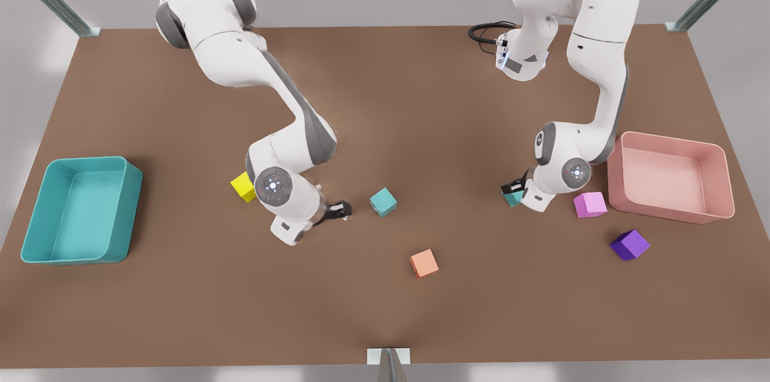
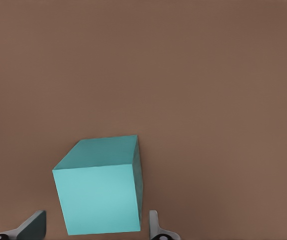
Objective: Stack the two blue cubes on top of each other
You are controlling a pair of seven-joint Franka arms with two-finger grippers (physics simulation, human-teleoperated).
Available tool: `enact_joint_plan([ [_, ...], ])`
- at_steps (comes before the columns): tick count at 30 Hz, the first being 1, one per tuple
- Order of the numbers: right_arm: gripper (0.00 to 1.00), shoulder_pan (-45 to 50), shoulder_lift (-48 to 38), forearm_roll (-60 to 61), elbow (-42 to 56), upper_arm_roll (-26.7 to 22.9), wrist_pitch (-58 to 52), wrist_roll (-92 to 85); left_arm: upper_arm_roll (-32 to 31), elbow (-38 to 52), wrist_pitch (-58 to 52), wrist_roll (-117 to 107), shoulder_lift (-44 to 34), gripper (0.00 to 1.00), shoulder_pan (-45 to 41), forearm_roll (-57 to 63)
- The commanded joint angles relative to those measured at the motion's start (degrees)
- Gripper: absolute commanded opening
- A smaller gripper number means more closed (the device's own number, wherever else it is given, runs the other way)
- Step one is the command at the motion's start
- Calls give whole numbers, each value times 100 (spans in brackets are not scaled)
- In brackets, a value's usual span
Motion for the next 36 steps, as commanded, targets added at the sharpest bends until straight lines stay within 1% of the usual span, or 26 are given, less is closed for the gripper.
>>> enact_joint_plan([
  [1, 100, -1019, -18, -35, -14, -37, -2788, 350, 0, 14, 199, -951, 24, 100, -2, 1],
  [2, 100, -1302, 26, -272, 56, -186, -3157, -195, 0, 14, 199, -951, 76, 100, -2, 9],
  [3, 100, -1416, -106, -650, 153, -502, -3413, -1083, 0, 23, 313, -951, 103, 100, -2, 1],
  [4, 100, -1469, -466, -703, 241, -679, -3580, -1532, 0, 23, 349, -951, 156, 100, -11, 1],
  [5, 100, -1540, -941, -835, 144, -661, -3589, -1857, 0, 31, 357, -951, 208, 100, -2, 9],
  [7, 100, -1926, -2373, -958, -752, -547, -3132, -2244, 0, 58, 463, -942, 358, 100, -2, 18],
  [8, 100, -1944, -2646, -976, -849, -512, -3123, -2244, 0, 58, 472, -934, 402, 100, -2, 18],
  [9, 100, -2207, -3023, -1186, -1366, -47, -2729, -2244, 0, 67, 480, -934, 446, 100, -2, 18],
  [10, 100, -2638, -3507, -1644, -2307, 797, -1955, -2200, 0, 93, 489, -934, 490, 100, -2, 27],
  [12, 100, -2533, -3095, -1836, -2176, 789, -1945, -2165, 0, 102, 568, -925, 534, 100, -2, 27],
  [13, 100, -2524, -3077, -1863, -2176, 798, -1980, -2122, 0, 102, 665, -925, 534, 100, -2, 18],
  [14, 100, -2524, -3077, -1890, -2115, 789, -2068, -2077, 0, 102, 665, -907, 534, 71, 7, 27],
  [15, 100, -2550, -3059, -1943, -2080, 780, -2121, -2060, 0, 102, 665, -907, 534, 54, 7, 18],
  [18, 100, -2559, -2989, -2022, -1782, 771, -2121, -1858, 0, 137, 656, -890, 525, 54, 24, 36],
  [19, 100, -2533, -2989, -2021, -1667, 780, -2252, -1858, -122, 259, 630, -890, 525, 54, 16, 45],
  [20, 100, -2542, -2884, -1969, -1606, 780, -2262, -1753, -149, 357, 516, -934, 393, 55, -143, 36],
  [22, 100, -2419, -2822, -2004, -1429, 807, -2402, -1515, -404, 1032, -652, -942, 270, 55, -248, 45],
  [23, 100, -2410, -2822, -2031, -1421, 815, -2490, -1524, -404, 1551, -1312, -1249, 279, 55, -538, 194],
  [24, 100, -2401, -2822, -2031, -1421, 815, -2552, -1524, -431, 2183, -1953, -2048, 401, 55, -1161, 264],
  [25, 100, -2366, -2787, -2039, -1421, 807, -2552, -1515, -475, 2843, -2279, -2813, 797, 55, -1662, 229],
  [26, 100, -2366, -2787, -2074, -1403, 807, -2561, -1515, -597, 3072, -2306, -3236, 903, 55, -1795, 107],
  [28, 100, -2357, -2787, -2092, -1386, 807, -2552, -1515, -826, 3178, -2332, -3402, 911, 55, -1821, -158],
  [29, 100, -2357, -2778, -2083, -1315, 815, -2561, -1515, -879, 3424, -2332, -3588, 1061, 55, -1839, -166],
  [32, 100, -2357, -2778, -2074, -1315, 815, -2640, -1523, -1222, 4294, -2332, -4115, 1799, 55, -2015, -122],
  [33, 100, -2357, -2778, -2074, -1324, 815, -2649, -1523, -1213, 4575, -2323, -4221, 2018, 55, -2190, -96],
  [36, 100, -2357, -2778, -2074, -1315, 815, -2692, -1515, -1187, 5612, -2279, -4212, 2774, 55, -2235, 18],
])
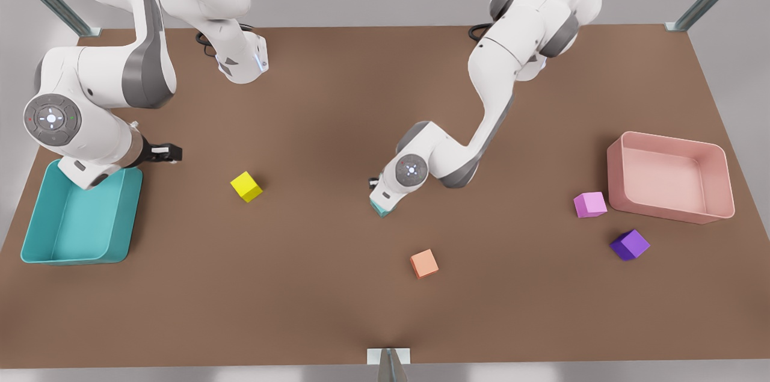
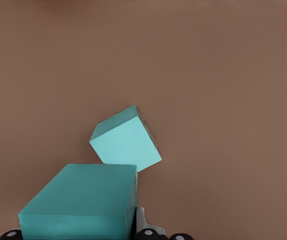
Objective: Stack the two blue cubes on top of each other
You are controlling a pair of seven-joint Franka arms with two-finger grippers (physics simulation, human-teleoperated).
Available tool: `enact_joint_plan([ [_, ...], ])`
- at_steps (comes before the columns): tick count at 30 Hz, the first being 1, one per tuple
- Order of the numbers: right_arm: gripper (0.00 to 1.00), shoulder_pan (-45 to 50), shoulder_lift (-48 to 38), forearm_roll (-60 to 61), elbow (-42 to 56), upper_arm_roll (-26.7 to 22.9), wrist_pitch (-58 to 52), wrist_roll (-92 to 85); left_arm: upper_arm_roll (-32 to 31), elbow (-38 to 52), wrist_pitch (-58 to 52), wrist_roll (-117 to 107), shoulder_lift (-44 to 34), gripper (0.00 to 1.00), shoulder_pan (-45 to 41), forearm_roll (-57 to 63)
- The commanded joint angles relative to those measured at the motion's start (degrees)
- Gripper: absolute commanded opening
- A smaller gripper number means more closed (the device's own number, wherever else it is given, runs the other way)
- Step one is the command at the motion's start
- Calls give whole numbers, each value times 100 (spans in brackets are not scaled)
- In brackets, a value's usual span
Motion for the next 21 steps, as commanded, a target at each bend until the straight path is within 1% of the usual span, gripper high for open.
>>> enact_joint_plan([
  [1, 100, 0, -6, 0, 4, 1, -125, -112, 1, 275, -48, -1800, 200, 55, -28, 22],
  [5, 100, 26, 2, 0, 4, 1, -143, -103, 1, 371, 172, -1800, 358, 56, -54, 101],
  [14, 100, 88, 46, -9, 4, 1, -143, -103, -25, 354, 208, -1800, 481, 56, -63, 75],
  [18, 100, 88, 73, -26, 4, 1, -152, -103, -43, 354, 348, -1800, 481, 61, -63, 66],
  [19, 100, 105, 73, -62, 4, 1, -152, -103, -43, 363, 348, -1774, 481, 95, -63, 66],
  [20, 100, 114, 73, -79, 4, 1, -143, -103, -43, 354, 348, -1756, 481, 100, -63, 66],
  [21, 100, 114, 73, -88, 12, 1, -143, -103, -43, 354, 348, -1756, 490, 100, -54, 66],
])
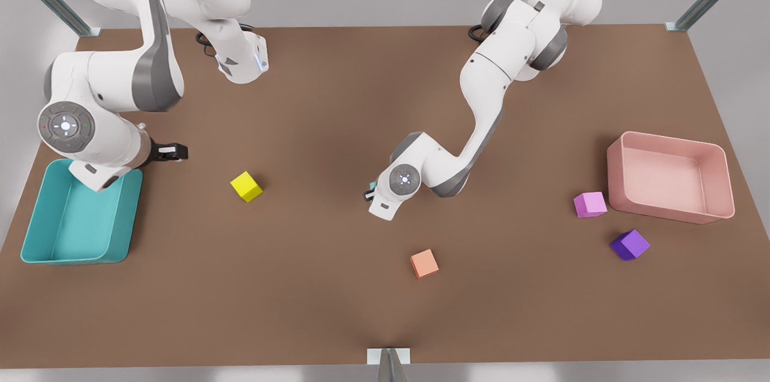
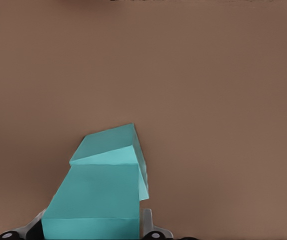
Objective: Stack the two blue cubes on top of each other
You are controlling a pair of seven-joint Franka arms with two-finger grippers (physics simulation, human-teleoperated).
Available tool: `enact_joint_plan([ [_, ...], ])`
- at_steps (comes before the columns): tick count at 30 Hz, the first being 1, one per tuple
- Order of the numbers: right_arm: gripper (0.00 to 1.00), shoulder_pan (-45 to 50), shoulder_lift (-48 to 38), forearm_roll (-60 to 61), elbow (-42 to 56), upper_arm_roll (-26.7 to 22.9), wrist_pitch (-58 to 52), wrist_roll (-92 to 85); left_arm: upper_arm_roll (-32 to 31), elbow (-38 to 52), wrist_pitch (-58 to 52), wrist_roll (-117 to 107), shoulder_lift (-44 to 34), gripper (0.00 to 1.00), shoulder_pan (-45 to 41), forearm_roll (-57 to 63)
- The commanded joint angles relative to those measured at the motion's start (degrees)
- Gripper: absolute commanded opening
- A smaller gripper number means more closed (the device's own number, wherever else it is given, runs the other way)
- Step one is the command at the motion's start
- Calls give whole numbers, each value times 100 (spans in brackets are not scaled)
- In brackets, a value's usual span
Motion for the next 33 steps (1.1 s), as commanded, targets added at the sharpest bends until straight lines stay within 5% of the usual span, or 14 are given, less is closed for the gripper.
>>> enact_joint_plan([
  [1, 100, 3, -6, -29, 8, 1, -2, -31, -2, -1, 79, -489, -5, 100, -1, 2],
  [13, 100, 55, 47, -91, 8, 1, -11, -31, -2, 17, 26, -489, -40, 100, 51, 2],
  [24, 100, 73, 73, -143, 8, 1, -11, -31, 139, 887, -1643, -498, -303, 100, 323, 117],
  [30, 100, 73, 73, -143, 8, 1, -11, -31, 156, 834, -3745, 2937, -1525, 100, 2591, 705],
  [32, 100, 73, 73, -143, 8, 1, -11, -31, 508, -2039, -2822, 5417, -3502, 100, 2705, 925],
  [33, 100, 73, 73, -143, 8, 1, -11, -31, 517, -1979, -3357, 5417, -3731, 100, 2802, 837],
])
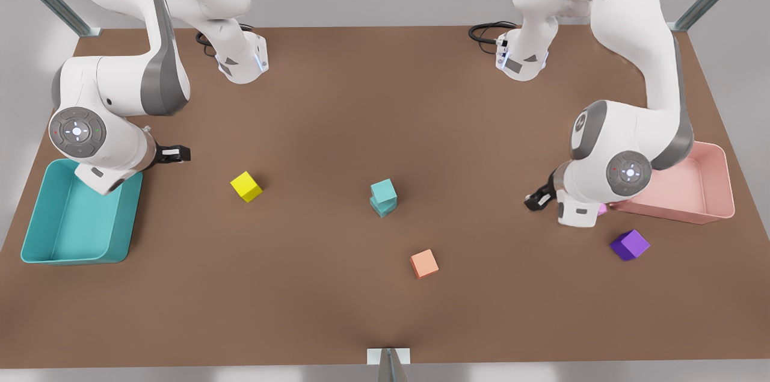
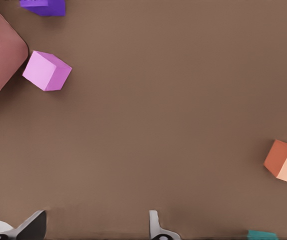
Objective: Stack the two blue cubes on top of each other
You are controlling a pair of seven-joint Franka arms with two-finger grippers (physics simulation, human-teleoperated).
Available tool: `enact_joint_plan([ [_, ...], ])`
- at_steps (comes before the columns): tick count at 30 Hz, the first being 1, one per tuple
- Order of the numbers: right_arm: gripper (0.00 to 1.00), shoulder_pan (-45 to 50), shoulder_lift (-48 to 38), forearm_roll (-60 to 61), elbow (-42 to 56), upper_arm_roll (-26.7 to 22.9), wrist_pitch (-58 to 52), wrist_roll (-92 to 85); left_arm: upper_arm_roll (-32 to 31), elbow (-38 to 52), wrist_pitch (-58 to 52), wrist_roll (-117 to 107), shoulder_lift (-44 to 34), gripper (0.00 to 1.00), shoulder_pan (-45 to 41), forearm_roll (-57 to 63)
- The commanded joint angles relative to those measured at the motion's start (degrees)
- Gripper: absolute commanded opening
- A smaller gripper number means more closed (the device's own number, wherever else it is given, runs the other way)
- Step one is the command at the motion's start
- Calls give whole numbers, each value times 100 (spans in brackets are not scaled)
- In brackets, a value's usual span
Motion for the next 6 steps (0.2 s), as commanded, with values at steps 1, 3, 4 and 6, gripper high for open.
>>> enact_joint_plan([
  [1, 100, 0, -7, 2, 2, 1, -3, -4, 50, -245, -936, 4403, -444, 100, 59, 112],
  [3, 100, 0, -7, 2, 2, 1, -3, -4, 94, 116, -1279, 4403, -427, 100, 85, 85],
  [4, 100, 0, -7, 2, 2, 1, -3, -4, 94, 116, -1279, 4403, -427, 100, 85, 85],
  [6, 100, 9, -7, 2, 2, 1, -55, -4, 94, 116, -1279, 4403, -418, 100, 77, 85],
])
